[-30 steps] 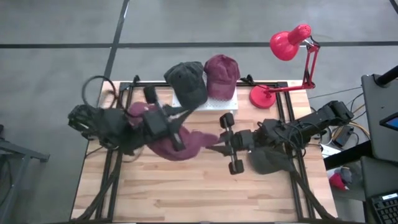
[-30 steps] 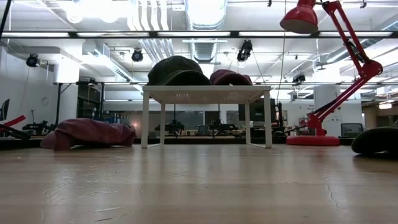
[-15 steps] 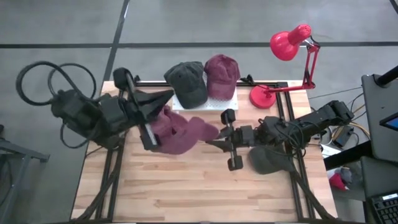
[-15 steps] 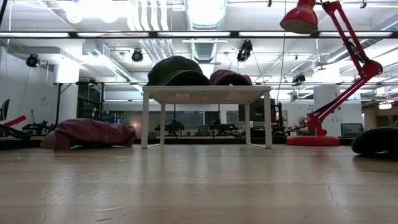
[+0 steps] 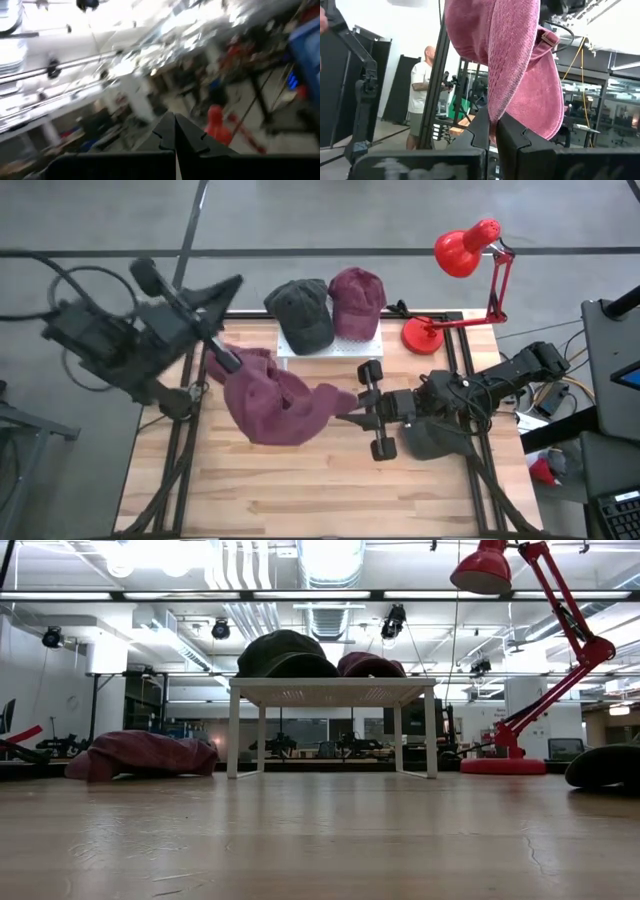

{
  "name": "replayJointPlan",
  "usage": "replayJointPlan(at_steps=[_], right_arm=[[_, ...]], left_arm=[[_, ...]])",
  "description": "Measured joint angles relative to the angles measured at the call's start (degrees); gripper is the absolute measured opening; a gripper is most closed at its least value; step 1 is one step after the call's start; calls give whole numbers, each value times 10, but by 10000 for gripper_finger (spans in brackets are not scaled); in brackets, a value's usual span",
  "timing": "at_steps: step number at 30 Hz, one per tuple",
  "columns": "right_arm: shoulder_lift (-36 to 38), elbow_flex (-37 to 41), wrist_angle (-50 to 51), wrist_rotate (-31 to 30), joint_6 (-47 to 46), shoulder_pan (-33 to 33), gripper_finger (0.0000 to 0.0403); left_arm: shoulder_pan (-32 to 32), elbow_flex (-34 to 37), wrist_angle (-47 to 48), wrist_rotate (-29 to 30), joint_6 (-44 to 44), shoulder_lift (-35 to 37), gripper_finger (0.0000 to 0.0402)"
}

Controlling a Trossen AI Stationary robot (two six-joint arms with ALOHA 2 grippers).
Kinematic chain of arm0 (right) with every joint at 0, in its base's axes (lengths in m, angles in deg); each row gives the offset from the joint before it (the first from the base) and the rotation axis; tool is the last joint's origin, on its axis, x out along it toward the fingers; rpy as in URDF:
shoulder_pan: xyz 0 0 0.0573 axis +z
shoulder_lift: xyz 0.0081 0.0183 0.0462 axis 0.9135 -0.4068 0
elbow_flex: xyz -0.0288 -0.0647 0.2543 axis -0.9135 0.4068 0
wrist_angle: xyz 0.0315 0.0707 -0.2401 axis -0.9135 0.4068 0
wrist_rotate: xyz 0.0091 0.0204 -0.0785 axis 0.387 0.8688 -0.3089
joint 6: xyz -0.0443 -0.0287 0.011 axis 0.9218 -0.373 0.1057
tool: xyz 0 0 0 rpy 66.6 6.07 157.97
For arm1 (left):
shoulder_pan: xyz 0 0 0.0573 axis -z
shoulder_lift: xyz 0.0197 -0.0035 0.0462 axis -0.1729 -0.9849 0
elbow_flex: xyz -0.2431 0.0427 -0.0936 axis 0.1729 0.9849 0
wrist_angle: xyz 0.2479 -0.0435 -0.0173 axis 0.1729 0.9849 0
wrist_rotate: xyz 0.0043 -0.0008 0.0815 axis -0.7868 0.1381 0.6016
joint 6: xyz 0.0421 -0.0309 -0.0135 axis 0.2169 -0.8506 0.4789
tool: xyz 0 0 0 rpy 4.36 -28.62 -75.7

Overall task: Pick & Place hat
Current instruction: Stack the bottom red cap on top of the red cap on the shelf

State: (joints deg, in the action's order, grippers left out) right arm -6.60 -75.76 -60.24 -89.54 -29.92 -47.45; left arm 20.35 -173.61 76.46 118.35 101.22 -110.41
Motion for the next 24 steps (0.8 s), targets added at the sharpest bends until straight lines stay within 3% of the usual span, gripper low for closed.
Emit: replayJointPlan(at_steps=[4, 7, 14, 24], right_arm=[[0, -1, 0, 1, 4, 0, 11], [0, -1, 0, 4, 5, 0, 11], [0, -1, -1, 6, 8, 0, 11], [0, -1, -5, -20, 9, 0, 11]], left_arm=[[9, 12, 16, 78, 29, -5, 0], [8, 35, 26, 105, 25, -4, 0], [8, 83, 19, 42, -59, -10, 0], [7, 82, -20, -37, -102, -63, 0]])
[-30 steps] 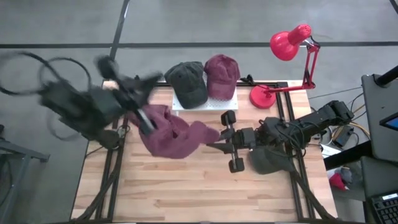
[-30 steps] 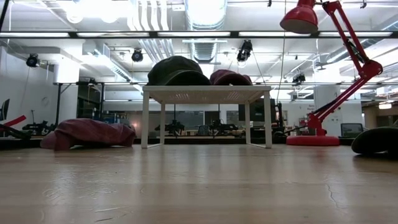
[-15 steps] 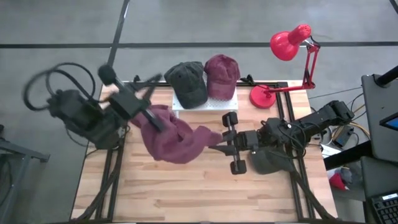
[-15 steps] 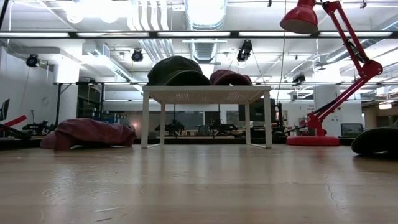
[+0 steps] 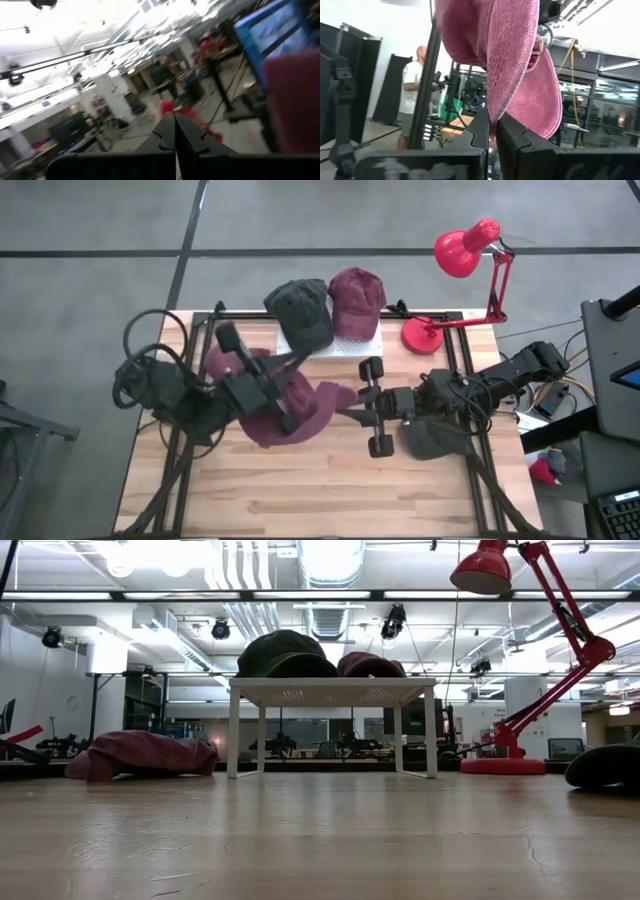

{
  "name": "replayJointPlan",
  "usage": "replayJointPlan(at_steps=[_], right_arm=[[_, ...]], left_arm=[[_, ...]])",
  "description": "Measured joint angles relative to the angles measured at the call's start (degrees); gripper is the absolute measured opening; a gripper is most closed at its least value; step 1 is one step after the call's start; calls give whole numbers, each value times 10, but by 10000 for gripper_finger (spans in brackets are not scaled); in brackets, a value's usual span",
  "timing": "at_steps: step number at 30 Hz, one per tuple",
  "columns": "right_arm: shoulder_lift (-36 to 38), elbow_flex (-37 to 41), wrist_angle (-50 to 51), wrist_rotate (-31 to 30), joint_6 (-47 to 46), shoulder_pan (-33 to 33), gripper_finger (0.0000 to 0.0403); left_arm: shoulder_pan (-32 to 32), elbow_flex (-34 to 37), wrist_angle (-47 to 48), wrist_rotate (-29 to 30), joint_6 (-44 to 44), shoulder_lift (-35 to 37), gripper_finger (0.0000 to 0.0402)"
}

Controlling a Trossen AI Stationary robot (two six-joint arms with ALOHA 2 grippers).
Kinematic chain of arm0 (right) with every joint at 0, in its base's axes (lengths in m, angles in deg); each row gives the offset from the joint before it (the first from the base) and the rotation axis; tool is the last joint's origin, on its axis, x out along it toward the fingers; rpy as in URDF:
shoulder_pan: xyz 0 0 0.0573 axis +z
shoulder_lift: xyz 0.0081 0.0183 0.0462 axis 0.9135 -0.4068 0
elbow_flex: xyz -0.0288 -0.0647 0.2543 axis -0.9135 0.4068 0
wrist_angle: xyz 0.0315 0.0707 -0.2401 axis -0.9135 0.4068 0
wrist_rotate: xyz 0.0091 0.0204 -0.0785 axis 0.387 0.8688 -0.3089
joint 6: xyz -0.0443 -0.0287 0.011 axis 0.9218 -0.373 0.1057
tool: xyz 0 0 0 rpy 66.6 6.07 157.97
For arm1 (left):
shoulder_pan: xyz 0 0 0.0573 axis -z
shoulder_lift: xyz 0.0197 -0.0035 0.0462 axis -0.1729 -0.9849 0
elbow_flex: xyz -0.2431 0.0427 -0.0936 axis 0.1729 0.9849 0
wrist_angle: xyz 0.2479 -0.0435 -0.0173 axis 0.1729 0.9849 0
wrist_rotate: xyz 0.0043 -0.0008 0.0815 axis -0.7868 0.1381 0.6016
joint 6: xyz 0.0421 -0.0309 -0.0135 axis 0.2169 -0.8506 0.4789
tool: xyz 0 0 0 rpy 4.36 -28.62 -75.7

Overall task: Pick & Place hat
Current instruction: Stack the bottom red cap on top of the red cap on the shelf

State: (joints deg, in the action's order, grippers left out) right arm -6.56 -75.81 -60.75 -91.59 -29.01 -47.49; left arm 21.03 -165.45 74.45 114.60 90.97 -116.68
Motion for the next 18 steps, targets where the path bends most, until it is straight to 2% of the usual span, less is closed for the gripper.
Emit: replayJointPlan(at_steps=[6, 10, 18], right_arm=[[0, 0, -13, -27, 16, 0, 11], [0, 0, -14, -39, 19, 0, 11], [0, 0, -24, -37, 16, 8, 11]], left_arm=[[0, -30, -5, -58, -53, -22, 0], [0, -47, -1, -112, -53, -28, 0], [-2, -80, -13, -81, 73, -12, 0]])
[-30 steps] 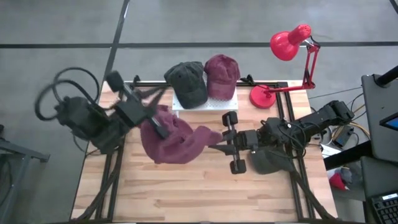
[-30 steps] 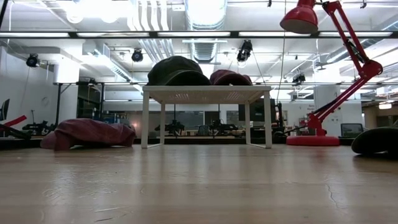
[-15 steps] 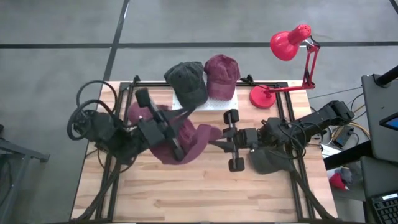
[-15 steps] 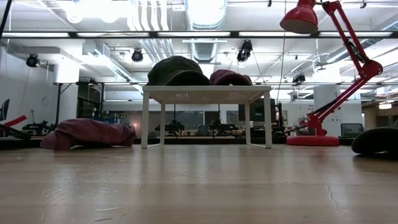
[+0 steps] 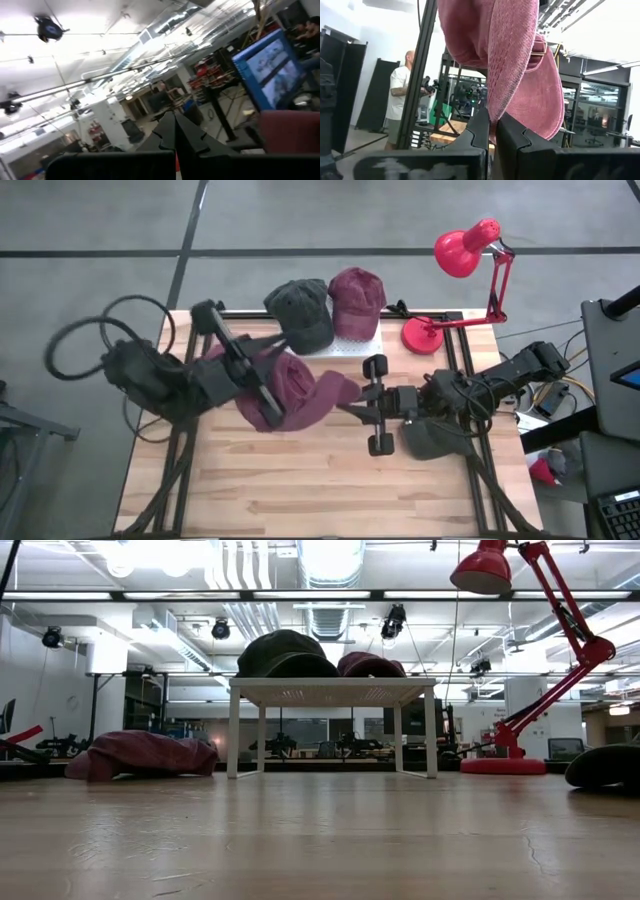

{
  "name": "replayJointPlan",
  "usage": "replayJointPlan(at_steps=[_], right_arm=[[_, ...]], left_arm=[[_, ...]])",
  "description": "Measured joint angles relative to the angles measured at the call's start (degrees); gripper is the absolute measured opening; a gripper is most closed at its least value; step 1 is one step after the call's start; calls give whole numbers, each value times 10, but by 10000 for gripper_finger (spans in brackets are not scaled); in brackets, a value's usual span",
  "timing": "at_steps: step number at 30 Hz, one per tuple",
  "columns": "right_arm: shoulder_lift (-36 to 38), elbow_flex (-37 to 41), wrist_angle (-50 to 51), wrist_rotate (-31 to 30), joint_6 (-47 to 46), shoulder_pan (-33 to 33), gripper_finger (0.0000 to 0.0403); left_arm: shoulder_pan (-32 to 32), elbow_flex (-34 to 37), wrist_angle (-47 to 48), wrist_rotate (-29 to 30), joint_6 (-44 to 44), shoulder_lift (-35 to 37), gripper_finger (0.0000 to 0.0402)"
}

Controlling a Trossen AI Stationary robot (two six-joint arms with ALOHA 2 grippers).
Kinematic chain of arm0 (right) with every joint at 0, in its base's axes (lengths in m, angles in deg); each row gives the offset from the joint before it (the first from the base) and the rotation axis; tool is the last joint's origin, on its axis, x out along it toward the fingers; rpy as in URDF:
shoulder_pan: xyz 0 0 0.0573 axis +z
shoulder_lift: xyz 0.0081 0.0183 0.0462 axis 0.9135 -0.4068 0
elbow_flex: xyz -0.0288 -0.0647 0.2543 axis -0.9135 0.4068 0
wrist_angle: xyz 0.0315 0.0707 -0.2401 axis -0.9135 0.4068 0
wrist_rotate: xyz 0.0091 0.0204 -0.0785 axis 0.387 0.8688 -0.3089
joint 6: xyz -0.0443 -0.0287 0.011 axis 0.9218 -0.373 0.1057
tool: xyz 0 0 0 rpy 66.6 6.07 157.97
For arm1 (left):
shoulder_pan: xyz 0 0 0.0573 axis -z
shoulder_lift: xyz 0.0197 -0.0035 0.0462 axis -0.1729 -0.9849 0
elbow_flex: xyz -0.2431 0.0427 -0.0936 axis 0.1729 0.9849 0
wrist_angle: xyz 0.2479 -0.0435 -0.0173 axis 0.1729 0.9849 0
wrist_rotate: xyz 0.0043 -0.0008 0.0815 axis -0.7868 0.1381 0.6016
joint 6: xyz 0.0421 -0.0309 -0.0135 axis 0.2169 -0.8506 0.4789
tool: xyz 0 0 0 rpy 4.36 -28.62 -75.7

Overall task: Pick & Place hat
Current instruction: Stack the bottom red cap on top of the red cap on the shelf

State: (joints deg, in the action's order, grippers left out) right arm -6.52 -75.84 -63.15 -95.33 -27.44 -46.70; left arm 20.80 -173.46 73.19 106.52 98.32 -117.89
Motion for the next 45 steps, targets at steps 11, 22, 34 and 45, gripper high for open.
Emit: replayJointPlan(at_steps=[11, 22, 34, 45], right_arm=[[0, 54, -91, 0, -60, 4, 11], [-14, 260, -415, -108, -153, 4, 11], [-70, 314, -488, -79, -191, -64, 11], [-55, 322, -489, 94, -245, -162, 11]], left_arm=[[1, 0, -56, 37, 52, 40, 0], [1, 0, -51, 60, 55, 46, 0], [2, 3, -1, 103, 55, 46, 0], [2, 3, 8, 142, 55, 46, 0]])
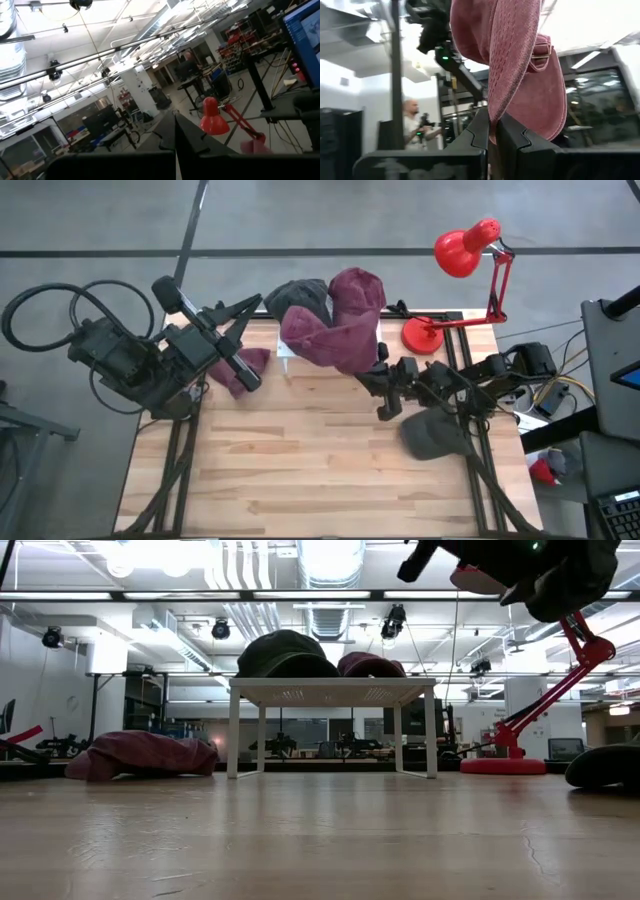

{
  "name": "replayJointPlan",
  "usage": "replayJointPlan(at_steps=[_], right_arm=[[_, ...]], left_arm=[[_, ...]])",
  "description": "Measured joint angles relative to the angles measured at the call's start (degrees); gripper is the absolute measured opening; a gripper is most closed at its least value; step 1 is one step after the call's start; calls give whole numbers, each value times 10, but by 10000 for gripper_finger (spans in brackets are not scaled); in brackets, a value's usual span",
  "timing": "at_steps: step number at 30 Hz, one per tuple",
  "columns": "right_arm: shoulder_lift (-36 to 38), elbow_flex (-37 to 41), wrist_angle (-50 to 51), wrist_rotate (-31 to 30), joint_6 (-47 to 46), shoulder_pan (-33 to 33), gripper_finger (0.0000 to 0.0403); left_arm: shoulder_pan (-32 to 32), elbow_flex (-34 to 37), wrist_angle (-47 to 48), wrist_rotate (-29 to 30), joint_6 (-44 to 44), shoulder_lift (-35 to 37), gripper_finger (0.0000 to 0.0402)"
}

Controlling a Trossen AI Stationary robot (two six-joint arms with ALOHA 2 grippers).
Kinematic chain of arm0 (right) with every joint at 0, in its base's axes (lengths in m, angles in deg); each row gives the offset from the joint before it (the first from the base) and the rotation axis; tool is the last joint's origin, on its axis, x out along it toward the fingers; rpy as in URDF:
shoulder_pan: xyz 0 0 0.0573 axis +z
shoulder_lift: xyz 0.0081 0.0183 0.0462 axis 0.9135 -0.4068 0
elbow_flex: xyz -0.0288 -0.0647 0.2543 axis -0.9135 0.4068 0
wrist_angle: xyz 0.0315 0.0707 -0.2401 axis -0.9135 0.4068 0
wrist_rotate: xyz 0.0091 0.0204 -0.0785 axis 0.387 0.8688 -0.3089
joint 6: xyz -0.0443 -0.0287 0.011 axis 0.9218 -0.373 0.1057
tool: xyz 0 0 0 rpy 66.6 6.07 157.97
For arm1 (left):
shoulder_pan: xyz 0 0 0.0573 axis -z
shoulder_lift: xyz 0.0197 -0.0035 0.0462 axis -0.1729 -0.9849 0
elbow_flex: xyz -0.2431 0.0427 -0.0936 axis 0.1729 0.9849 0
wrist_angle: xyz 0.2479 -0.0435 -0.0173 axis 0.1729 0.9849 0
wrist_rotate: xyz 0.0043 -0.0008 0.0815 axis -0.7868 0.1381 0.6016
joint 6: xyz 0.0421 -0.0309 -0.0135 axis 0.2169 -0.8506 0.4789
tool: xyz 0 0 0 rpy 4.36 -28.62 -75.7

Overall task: Pick & Place hat
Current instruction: Stack the bottom red cap on top of the red cap on the shelf

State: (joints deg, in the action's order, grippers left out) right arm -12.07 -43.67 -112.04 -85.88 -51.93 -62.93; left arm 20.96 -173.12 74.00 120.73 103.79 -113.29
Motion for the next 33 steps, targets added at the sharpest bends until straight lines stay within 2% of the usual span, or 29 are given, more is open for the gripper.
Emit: replayJointPlan(at_steps=[10, 13, 17, 24, 33], right_arm=[[5, -59, 0, 141, 3, -22, 11], [5, -69, -1, 160, -18, -44, 11], [2, -68, 0, 132, -58, -66, 11], [2, -53, 0, 102, -70, -84, 11], [3, 10, 0, -9, -135, -110, 11]], left_arm=[[0, 0, 15, 6, 0, 0, 0], [0, 0, 15, 18, 2, 0, 0], [1, 0, 15, 32, 3, 0, 0], [1, 0, 19, 35, 5, 0, 0], [1, 0, 19, 35, 16, 0, 0]])
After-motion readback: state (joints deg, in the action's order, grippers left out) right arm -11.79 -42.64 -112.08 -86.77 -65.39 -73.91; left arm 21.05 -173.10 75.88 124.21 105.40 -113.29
